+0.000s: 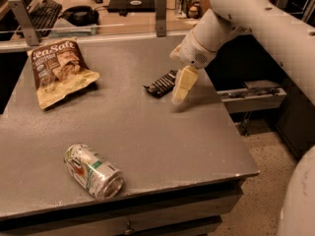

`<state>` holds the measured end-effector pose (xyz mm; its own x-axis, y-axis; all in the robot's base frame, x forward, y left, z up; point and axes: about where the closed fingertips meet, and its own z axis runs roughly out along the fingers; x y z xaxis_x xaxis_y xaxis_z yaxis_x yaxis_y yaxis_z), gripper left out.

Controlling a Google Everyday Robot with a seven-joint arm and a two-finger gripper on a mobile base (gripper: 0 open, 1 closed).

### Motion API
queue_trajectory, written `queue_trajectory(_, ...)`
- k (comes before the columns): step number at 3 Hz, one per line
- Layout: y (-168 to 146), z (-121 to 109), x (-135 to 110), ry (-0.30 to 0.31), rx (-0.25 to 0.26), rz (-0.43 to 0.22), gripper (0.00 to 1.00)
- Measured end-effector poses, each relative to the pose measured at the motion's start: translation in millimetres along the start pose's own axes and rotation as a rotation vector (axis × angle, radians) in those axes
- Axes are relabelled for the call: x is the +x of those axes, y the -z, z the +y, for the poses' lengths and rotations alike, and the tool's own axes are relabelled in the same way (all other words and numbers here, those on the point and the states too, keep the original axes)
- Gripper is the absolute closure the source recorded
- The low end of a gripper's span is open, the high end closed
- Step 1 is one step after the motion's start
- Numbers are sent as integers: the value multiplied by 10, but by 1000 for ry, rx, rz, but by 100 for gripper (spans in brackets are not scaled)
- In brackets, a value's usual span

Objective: Pick rxbar chocolate

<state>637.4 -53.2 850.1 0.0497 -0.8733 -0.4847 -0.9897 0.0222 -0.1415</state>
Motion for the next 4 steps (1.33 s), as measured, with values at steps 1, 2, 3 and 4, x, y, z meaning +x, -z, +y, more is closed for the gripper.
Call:
queue_trajectory(1,-147,-53,-43,6,-5,-14,19)
queue_trajectory(2,-299,-48,-51,-1,-23,-19,42)
queue_trajectory(3,-251,-56,-82,-1,-24,-19,65)
queue_trajectory(4,-245,-57,-85,-1,-23,-20,88)
